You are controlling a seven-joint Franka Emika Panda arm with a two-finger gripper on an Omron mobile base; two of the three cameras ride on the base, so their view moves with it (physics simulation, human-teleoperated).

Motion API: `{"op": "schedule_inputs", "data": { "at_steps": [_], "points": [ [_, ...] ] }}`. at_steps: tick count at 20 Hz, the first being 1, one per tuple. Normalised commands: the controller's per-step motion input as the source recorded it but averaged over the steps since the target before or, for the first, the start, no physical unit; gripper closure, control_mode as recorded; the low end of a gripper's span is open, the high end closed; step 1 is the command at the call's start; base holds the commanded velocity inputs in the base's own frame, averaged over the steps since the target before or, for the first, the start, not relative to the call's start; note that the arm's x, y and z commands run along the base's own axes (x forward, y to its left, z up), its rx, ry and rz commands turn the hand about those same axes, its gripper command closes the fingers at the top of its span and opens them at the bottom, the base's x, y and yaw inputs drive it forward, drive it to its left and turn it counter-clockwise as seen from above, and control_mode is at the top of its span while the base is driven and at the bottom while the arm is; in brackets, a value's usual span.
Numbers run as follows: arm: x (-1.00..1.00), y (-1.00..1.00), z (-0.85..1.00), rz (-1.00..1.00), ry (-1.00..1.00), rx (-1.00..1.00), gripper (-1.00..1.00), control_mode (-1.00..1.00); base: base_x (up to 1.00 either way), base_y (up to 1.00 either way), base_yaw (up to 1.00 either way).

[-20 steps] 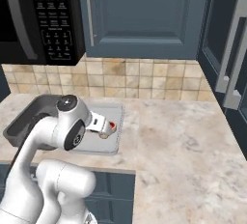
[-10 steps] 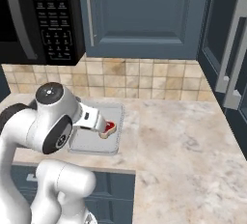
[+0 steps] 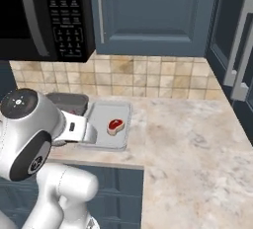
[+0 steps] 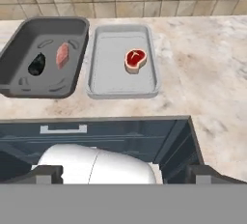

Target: Place one eggplant and one steak in each tupperware on the nearby counter, to pack two identical lunches.

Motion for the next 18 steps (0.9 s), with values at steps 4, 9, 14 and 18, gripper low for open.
{"op": "schedule_inputs", "data": {
  "at_steps": [4, 9, 14, 18],
  "points": [
    [0.00, 0.00, 0.00, 0.00, 0.00, 0.00, -1.00, 1.00, -0.71, 0.44, 0.11],
    [0.00, 0.00, 0.00, 0.00, 0.00, 0.00, -1.00, 1.00, -0.84, 0.31, 0.21],
    [0.00, 0.00, 0.00, 0.00, 0.00, 0.00, -1.00, 1.00, -0.98, -0.03, 0.18],
    [0.00, 0.00, 0.00, 0.00, 0.00, 0.00, -1.00, 1.00, -1.00, -0.17, 0.11]
  ]
}}
